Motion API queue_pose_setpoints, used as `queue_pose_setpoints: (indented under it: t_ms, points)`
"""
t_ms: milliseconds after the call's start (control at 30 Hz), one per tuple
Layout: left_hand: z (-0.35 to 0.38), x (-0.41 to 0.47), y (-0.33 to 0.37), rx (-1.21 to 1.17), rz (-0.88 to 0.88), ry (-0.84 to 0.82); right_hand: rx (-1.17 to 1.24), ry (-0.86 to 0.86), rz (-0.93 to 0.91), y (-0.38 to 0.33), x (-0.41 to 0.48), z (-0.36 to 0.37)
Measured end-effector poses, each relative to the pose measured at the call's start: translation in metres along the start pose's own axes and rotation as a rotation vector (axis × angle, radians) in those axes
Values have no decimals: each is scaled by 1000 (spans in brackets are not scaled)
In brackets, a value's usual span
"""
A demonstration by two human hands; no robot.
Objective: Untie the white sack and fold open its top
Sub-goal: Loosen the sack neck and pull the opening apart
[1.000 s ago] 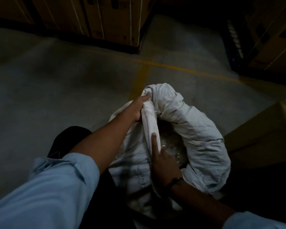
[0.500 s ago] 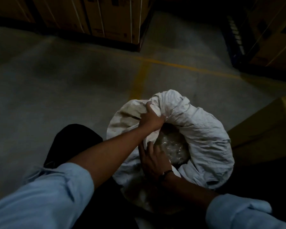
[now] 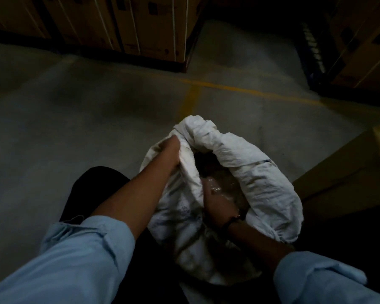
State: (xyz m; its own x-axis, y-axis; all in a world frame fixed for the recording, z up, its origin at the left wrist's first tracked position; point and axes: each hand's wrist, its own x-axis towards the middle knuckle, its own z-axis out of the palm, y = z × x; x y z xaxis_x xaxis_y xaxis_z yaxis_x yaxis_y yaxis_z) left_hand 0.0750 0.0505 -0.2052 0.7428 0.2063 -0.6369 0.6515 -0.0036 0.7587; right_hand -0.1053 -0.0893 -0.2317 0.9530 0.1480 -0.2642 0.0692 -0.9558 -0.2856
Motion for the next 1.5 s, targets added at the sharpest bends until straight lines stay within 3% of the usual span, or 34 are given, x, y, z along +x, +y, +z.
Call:
queue_pose_setpoints:
  t_ms: [67,100,133,167,200,267,300,400,467,600,733,833,967,1100,1333,1500]
  points:
    - [-1,-18,9,556,137,161,-168,-65,-131,-7,-8,-3]
    - [-1,-34,14,835,379,279,-222,-63,-170,-8,-10,-1]
    - [-2,-53,19,938,713,323,-244,-42,-184,-10,-12,1]
    - [-4,-76,22,900,997,204,-268,-37,-187,-12,-12,3]
    - [-4,-88,20,825,1100,-24,-265,-40,-184,-12,-12,4]
    - [-5,-98,3,862,983,-495,-261,-38,-230,-9,-9,5]
    - [-5,-100,-11,968,876,-640,-246,-33,-252,-7,-10,3]
    - [-5,-91,-42,1281,626,-880,-177,-12,-307,-8,-18,-1]
    - [-10,-79,-49,1218,472,-989,-167,25,-360,-8,-23,4]
    - [-25,-58,-52,1052,428,-945,12,-9,-404,11,-23,13]
    - [-17,-61,-56,1187,380,-1016,271,-139,-260,31,-24,3]
    - [-5,-69,-57,1450,363,-1050,63,-170,-70,20,-31,17]
    - [-1,-78,-75,1653,375,-1122,-200,-63,-203,3,-35,37]
    - [3,-79,-88,1852,620,-915,-339,70,-243,12,-23,45]
    - [-11,-62,-101,1833,824,-816,-213,-79,-246,-1,-21,40]
    - [-24,-56,-95,1770,704,-832,-345,4,-279,7,-33,43]
